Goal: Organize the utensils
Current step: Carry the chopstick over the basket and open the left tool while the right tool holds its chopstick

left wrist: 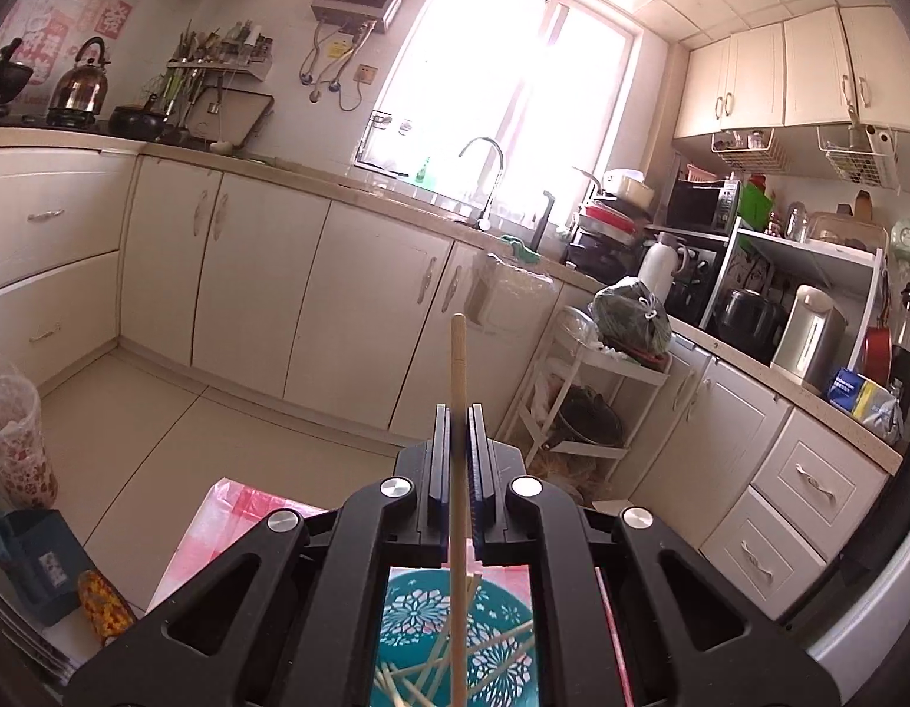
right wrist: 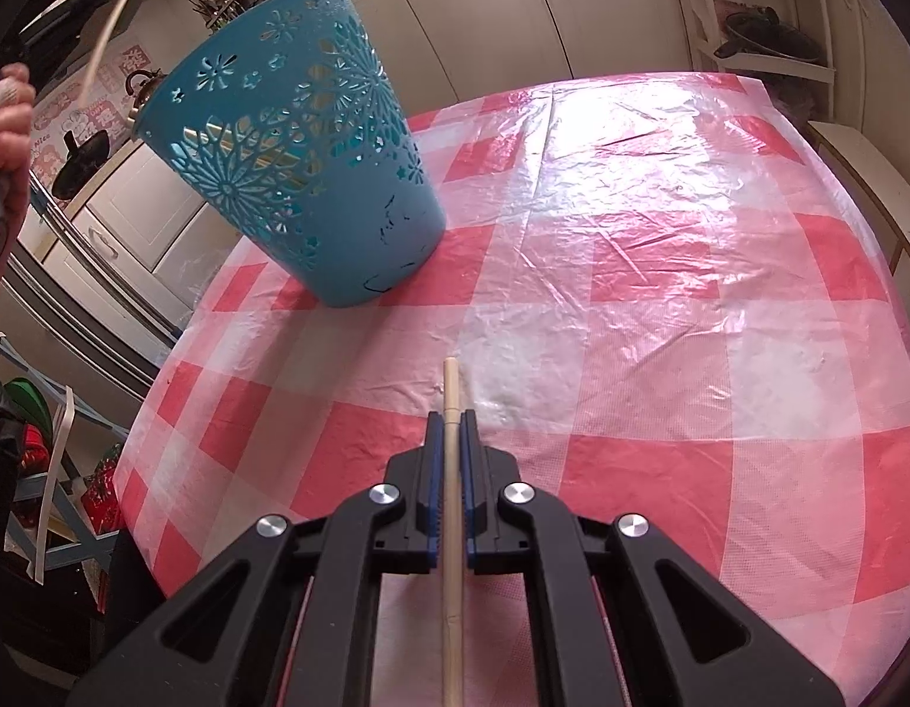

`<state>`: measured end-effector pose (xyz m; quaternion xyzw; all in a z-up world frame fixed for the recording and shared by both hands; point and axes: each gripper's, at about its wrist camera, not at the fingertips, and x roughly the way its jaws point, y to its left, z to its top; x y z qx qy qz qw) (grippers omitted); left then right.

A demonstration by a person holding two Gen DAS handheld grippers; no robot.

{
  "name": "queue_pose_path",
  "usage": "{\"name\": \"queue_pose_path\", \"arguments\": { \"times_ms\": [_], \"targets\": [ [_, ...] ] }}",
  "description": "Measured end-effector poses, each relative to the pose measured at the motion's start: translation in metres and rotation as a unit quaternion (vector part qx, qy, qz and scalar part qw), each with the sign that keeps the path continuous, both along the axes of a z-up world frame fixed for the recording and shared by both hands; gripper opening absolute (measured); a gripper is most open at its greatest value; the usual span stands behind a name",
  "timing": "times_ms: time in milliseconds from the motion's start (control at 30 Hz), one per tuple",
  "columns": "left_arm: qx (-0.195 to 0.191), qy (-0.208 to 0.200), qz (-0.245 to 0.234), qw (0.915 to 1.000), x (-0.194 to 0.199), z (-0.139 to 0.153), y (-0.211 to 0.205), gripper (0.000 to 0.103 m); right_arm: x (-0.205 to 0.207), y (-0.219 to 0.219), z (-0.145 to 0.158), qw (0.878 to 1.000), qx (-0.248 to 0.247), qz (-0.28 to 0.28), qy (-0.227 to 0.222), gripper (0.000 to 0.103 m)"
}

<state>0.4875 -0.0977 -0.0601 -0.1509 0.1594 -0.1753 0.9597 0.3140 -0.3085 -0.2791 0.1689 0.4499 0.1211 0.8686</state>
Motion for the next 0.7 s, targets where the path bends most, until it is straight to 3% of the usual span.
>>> {"name": "queue_pose_path", "arguments": {
  "times_ms": [167, 400, 567, 633, 700],
  "targets": [
    [-0.005, 0.007, 0.009, 0.9999, 0.017, -0.019, -0.006, 0.005, 0.001, 0.0, -0.001, 1.0, 0.003, 0.001, 0.001, 0.005],
    [0.02, 0.025, 0.001, 0.9995, 0.014, -0.044, -0.008, 0.005, 0.002, -0.002, -0.001, 1.0, 0.005, 0.001, 0.001, 0.005],
    [0.042, 0.046, -0.009, 0.998, -0.005, -0.059, -0.003, 0.005, 0.002, -0.001, -0.001, 1.0, 0.009, 0.003, 0.0, 0.008],
    [0.048, 0.05, -0.007, 0.9976, -0.021, -0.061, 0.004, 0.006, 0.002, 0.0, -0.001, 1.0, 0.014, 0.009, -0.002, 0.014],
    [0.05, 0.051, -0.003, 0.9974, -0.039, -0.062, 0.015, 0.011, 0.002, 0.003, 0.0, 1.0, 0.009, 0.014, -0.005, 0.017]
  ]
}}
